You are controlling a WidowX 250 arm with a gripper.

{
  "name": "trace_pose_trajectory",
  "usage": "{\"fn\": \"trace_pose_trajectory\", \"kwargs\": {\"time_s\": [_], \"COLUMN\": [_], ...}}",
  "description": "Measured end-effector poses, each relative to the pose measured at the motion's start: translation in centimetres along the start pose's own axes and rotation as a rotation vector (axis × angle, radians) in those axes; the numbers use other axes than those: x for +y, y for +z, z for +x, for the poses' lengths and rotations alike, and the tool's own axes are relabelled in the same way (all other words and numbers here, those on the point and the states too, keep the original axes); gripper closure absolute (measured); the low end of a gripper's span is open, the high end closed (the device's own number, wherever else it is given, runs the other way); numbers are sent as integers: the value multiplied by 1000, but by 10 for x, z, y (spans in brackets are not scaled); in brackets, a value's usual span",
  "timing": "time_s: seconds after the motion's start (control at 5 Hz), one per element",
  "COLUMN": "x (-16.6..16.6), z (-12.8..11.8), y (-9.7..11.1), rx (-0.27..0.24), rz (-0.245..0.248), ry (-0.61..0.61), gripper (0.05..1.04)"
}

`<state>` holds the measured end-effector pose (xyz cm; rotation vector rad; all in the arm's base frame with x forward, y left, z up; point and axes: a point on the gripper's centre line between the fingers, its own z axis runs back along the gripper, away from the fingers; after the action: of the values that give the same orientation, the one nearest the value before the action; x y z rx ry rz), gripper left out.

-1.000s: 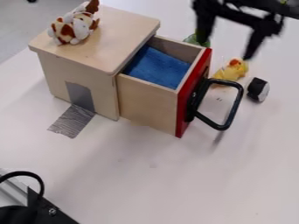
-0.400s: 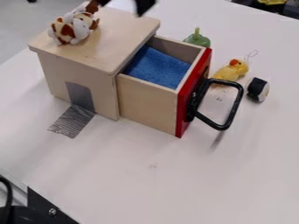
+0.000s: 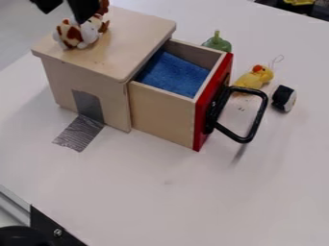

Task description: Put the white toy into the drawer

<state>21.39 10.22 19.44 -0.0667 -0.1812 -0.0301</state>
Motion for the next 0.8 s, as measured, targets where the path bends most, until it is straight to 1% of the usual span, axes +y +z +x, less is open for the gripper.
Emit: {"fn": "trace_pose_trajectory", "kwargs": {"time_s": [0.2,0.4,0.6,0.8], "x": [22,40,56,63], "z": [14,29,39,38], "y": [-10,-16,-30,-47], "rx": [31,63,112,161], "rz": [39,68,73,53], "ry": [-3,-23,-64,-82], "gripper": [84,84,84,84]}}
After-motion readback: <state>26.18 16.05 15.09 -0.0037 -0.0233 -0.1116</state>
